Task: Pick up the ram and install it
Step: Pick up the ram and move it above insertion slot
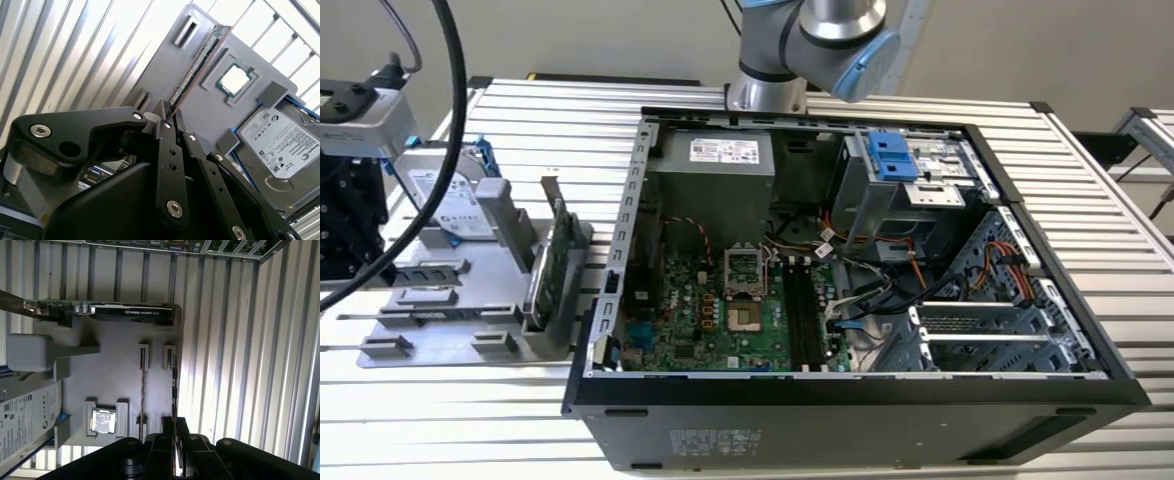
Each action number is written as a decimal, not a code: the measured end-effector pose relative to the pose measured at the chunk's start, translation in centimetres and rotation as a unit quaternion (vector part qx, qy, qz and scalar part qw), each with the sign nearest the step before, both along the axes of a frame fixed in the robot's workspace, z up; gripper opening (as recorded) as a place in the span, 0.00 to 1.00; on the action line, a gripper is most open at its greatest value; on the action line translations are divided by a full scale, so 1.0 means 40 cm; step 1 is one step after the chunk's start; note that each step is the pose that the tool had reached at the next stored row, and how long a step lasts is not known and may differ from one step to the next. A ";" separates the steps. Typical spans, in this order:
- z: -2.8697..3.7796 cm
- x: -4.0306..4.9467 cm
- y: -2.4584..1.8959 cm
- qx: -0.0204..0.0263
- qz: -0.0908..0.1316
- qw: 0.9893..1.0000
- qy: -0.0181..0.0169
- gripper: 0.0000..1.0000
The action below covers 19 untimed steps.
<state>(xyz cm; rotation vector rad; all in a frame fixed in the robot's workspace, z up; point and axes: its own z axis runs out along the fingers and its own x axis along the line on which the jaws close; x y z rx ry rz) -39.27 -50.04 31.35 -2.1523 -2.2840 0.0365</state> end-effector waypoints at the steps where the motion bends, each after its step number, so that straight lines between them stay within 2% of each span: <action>1: 0.001 0.000 0.000 0.000 0.000 1.000 0.000 0.00; 19: 0.026 -0.001 0.000 0.000 0.000 1.000 0.000 0.00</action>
